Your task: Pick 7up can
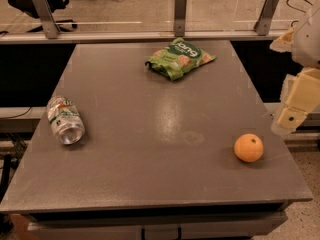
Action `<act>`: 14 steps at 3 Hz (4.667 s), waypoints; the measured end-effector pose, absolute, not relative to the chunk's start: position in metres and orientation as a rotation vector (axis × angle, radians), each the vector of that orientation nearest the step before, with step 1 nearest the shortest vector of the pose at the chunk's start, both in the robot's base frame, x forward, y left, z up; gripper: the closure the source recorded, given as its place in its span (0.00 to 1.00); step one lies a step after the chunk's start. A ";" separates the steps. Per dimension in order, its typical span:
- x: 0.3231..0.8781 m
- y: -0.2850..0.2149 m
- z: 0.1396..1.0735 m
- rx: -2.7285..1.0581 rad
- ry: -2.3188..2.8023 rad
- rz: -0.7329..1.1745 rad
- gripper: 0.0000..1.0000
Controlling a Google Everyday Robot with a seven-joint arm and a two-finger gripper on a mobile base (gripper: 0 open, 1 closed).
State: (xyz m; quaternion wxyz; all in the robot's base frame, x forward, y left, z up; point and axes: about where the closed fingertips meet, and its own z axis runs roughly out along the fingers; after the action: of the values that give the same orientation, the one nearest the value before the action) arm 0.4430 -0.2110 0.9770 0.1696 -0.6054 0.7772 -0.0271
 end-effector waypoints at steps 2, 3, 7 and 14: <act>0.508 -0.093 0.949 -1.731 2.046 0.146 0.00; 0.531 -0.011 0.938 -1.730 1.949 0.339 0.00; 0.543 0.117 0.912 -1.589 1.876 0.681 0.00; 0.515 0.234 0.848 -1.457 2.307 0.535 0.64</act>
Offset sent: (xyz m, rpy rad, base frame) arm 0.1091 0.2072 -0.0457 0.3159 0.0062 0.1826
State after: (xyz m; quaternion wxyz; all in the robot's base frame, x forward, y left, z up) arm 0.5153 0.2338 0.8484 0.1795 -0.5156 0.8161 0.1894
